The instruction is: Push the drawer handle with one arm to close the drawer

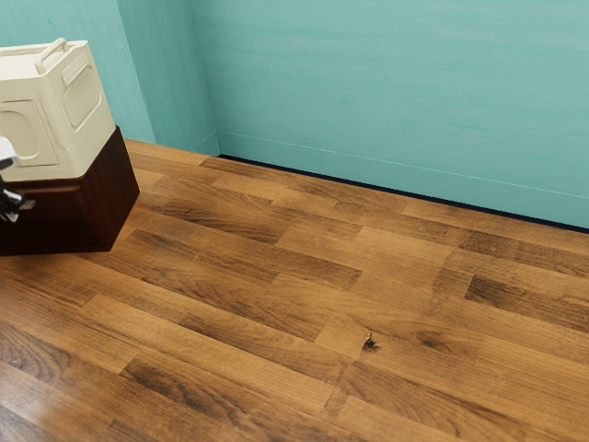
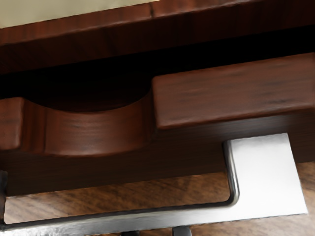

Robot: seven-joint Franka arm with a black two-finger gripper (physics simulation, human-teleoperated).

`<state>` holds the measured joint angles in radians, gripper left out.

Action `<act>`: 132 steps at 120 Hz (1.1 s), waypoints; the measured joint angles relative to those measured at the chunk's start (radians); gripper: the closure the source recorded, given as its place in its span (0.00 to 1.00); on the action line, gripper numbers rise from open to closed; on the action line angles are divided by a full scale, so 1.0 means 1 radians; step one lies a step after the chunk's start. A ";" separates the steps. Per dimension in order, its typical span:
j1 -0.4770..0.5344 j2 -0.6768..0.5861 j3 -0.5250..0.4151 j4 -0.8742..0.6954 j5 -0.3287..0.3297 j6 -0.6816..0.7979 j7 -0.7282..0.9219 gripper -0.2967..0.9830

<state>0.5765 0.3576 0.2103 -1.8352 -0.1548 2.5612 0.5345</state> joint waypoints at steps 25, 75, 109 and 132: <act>0.005 0.032 -0.001 0.042 -0.010 0.035 0.014 0.78; 0.005 -0.455 -0.210 -0.627 -0.120 0.072 -0.013 0.79; -0.515 -0.428 -0.278 -0.122 -0.062 -0.339 -0.182 0.63; -0.722 -0.352 -0.101 0.229 -0.023 -0.671 -0.283 0.40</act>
<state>-0.1458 0.0054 0.1094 -1.6064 -0.1773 1.8904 0.2512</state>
